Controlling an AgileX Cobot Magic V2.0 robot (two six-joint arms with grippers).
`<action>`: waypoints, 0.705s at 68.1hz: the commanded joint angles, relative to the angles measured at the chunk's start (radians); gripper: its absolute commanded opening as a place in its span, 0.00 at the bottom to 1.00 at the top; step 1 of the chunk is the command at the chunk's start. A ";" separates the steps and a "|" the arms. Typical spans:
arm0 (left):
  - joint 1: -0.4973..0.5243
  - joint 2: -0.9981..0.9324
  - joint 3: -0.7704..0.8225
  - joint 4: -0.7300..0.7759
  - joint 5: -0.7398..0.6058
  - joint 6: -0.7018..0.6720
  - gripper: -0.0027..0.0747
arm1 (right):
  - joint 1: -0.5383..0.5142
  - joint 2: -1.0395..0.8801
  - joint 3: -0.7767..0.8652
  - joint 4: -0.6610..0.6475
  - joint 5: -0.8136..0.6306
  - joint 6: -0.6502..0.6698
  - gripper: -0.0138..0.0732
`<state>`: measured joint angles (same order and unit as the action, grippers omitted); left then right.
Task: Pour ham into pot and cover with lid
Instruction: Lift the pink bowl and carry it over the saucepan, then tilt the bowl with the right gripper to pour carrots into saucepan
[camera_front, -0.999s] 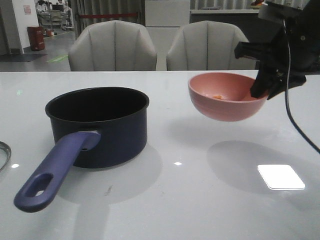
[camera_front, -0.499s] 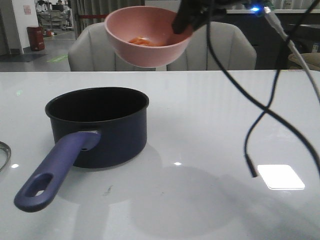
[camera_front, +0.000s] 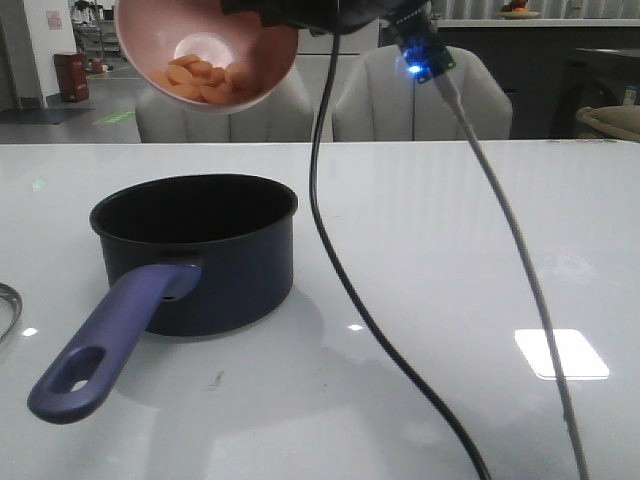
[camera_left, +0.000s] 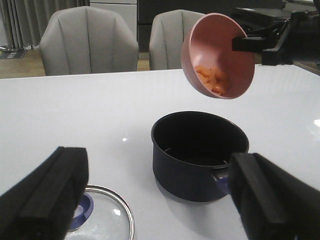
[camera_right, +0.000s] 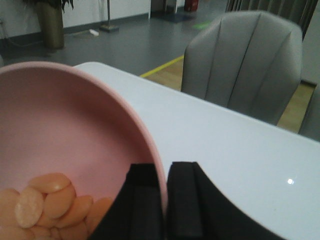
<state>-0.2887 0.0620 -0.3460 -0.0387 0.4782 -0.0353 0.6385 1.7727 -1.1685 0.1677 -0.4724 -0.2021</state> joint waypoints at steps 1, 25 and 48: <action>-0.007 0.010 -0.025 -0.009 -0.079 -0.001 0.83 | 0.009 -0.011 -0.003 -0.008 -0.233 -0.104 0.32; -0.007 0.010 -0.025 -0.009 -0.079 -0.001 0.83 | 0.082 0.127 -0.002 -0.009 -0.529 -0.663 0.32; -0.007 0.010 -0.025 -0.009 -0.079 -0.001 0.83 | 0.099 0.219 -0.001 -0.046 -0.815 -1.054 0.32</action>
<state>-0.2887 0.0620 -0.3460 -0.0387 0.4782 -0.0353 0.7370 2.0349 -1.1457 0.1492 -1.1077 -1.1657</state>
